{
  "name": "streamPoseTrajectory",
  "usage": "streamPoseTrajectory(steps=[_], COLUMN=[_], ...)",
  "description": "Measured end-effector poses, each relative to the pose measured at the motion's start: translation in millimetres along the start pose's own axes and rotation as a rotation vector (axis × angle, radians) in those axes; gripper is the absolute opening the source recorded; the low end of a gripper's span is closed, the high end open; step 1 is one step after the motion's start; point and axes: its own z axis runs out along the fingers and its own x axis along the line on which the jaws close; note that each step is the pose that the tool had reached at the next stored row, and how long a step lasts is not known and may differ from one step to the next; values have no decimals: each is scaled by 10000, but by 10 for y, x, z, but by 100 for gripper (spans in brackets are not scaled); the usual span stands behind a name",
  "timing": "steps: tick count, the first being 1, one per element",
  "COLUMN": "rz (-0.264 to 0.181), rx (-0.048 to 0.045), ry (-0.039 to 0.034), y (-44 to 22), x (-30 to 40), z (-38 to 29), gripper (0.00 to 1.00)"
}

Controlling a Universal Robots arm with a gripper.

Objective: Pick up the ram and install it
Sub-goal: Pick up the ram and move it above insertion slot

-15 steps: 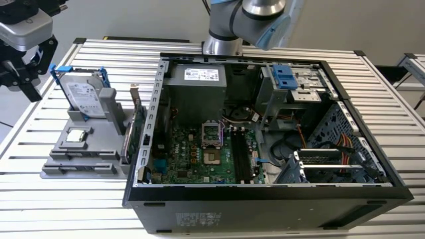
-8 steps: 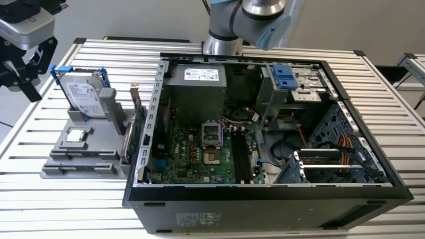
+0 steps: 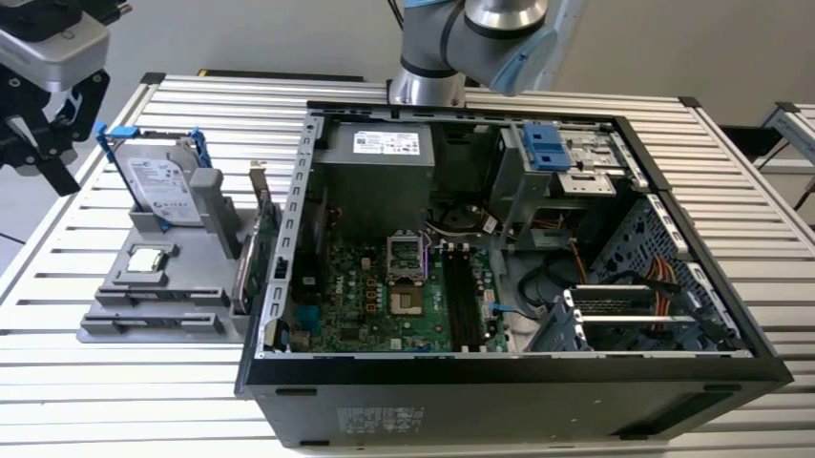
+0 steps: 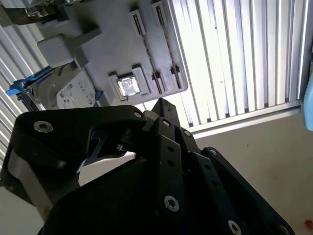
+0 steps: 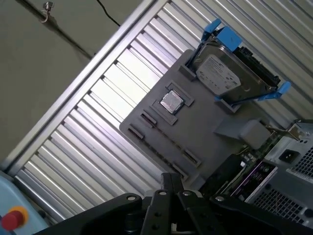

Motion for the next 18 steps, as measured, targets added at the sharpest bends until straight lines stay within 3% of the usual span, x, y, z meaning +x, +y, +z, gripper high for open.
streamPoseTrajectory(steps=[18], rz=[-933], rx=[-4], ry=[45], y=[0], x=[0], z=[0], gripper=[0])
